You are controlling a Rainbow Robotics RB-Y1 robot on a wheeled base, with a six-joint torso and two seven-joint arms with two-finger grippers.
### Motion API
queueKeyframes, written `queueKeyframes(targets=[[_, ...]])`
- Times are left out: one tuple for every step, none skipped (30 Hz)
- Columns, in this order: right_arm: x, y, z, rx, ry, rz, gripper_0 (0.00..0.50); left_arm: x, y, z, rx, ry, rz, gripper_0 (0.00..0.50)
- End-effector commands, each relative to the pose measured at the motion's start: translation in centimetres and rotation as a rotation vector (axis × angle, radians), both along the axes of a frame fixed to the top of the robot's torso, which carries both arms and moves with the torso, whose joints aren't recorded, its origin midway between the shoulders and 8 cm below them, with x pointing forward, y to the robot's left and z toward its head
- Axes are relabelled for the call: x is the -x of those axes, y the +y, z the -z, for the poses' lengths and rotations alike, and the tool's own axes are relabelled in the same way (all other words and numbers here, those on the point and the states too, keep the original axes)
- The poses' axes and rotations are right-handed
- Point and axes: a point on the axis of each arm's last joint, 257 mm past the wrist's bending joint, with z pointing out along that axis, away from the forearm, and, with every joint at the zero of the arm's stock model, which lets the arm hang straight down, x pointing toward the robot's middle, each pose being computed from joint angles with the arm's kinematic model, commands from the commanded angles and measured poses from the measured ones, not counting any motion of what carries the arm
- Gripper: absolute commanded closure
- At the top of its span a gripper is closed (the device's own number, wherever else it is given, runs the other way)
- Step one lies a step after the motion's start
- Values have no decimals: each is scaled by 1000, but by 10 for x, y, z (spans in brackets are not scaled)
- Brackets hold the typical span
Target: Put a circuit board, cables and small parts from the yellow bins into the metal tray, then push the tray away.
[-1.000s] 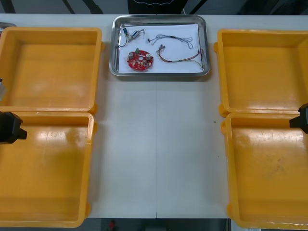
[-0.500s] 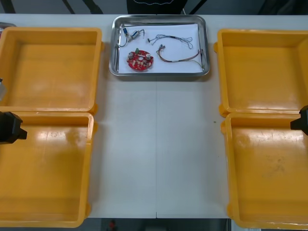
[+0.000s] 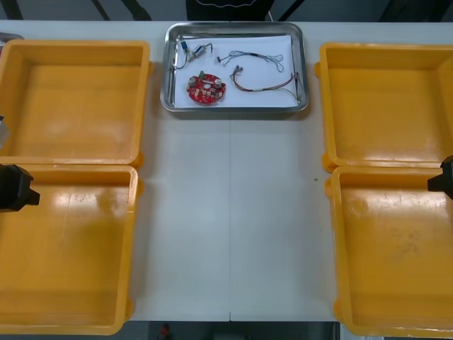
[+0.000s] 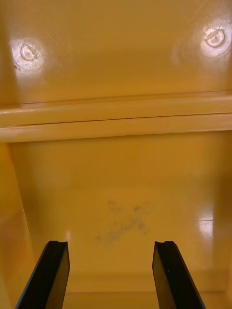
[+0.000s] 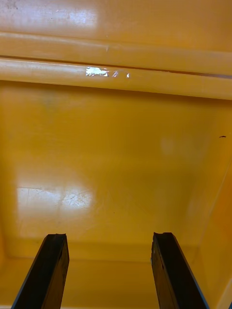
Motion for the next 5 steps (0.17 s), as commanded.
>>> queueKeyframes(targets=[[4, -16, -8, 32, -5, 19, 0, 0, 13, -15, -50, -33, 22, 0], [4, -16, -8, 32, -5, 19, 0, 0, 13, -15, -50, -33, 22, 0], [4, -16, -8, 32, -5, 19, 0, 0, 13, -15, -50, -33, 22, 0], [4, -16, -8, 32, -5, 19, 0, 0, 13, -15, -50, -33, 22, 0], [4, -16, -8, 32, -5, 19, 0, 0, 13, -15, -50, -33, 22, 0]])
